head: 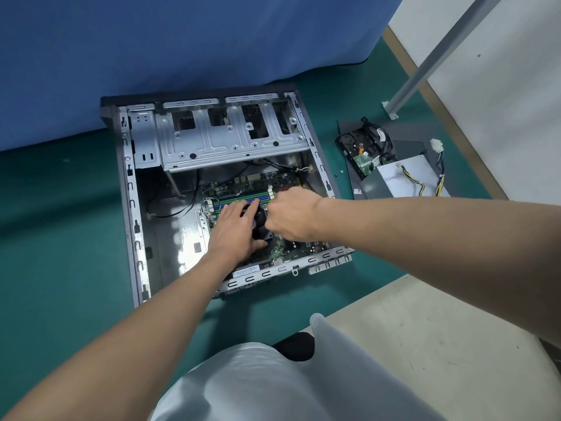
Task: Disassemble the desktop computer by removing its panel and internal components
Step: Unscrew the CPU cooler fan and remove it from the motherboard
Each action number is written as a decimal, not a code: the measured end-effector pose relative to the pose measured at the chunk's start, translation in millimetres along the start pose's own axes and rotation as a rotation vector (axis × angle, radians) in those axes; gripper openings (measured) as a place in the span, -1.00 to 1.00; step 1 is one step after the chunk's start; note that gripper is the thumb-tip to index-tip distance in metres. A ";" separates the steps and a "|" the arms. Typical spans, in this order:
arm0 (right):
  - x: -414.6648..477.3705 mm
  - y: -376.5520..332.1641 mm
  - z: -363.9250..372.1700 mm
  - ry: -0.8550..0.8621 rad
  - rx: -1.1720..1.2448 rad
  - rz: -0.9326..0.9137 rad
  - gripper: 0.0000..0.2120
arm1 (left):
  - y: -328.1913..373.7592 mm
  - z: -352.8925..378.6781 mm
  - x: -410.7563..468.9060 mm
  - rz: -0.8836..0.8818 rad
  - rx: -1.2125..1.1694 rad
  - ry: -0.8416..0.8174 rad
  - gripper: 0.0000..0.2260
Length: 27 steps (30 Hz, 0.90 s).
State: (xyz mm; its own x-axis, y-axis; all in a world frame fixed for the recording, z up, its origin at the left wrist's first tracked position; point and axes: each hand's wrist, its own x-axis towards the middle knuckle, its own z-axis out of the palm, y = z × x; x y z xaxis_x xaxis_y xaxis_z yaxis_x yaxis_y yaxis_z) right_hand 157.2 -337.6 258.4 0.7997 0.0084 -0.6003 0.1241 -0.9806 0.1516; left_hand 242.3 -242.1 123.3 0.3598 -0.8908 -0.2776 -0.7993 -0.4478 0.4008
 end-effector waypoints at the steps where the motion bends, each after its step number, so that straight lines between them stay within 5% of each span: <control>1: 0.4 0.0 1.2 0.022 -0.026 -0.034 -0.76 | 0.0 -0.3 0.0 -0.002 -0.005 0.000 -0.13; 5: 3.4 5.2 -3.1 0.039 0.332 0.177 -0.92 | -0.8 -1.5 -1.2 0.004 -0.010 0.001 -0.15; 8: 9.2 9.1 -0.3 -0.019 0.780 0.501 -0.60 | -0.5 -1.7 -1.2 0.011 -0.018 0.000 -0.15; 11: 13.9 9.9 -2.0 -0.070 1.100 0.747 -0.63 | -0.3 -2.6 -1.7 0.006 -0.034 0.007 -0.14; 18: 12.8 2.4 -10.0 -0.119 0.463 0.397 -0.97 | 2.6 -6.3 -2.2 -0.021 -0.095 0.013 -0.14; 22: 8.9 0.1 -6.9 -0.017 0.106 0.091 -0.77 | 3.6 -6.4 -2.8 -0.034 -0.140 0.034 -0.19; 26: 11.6 6.6 -7.2 0.024 0.292 0.123 -0.96 | 2.8 -7.7 -3.3 -0.030 -0.146 0.042 -0.20; 27: 13.3 9.2 -5.0 0.010 0.389 0.186 -0.82 | 2.8 -7.9 -3.6 -0.026 -0.142 0.036 -0.19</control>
State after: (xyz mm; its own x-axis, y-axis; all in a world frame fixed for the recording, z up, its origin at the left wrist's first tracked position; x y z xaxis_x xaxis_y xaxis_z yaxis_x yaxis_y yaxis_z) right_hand 171.9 -345.5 255.7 0.7935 -0.1753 -0.5828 -0.2519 -0.9663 -0.0523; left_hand 242.6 -240.8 132.3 0.3988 -0.8797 -0.2591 -0.7141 -0.4752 0.5140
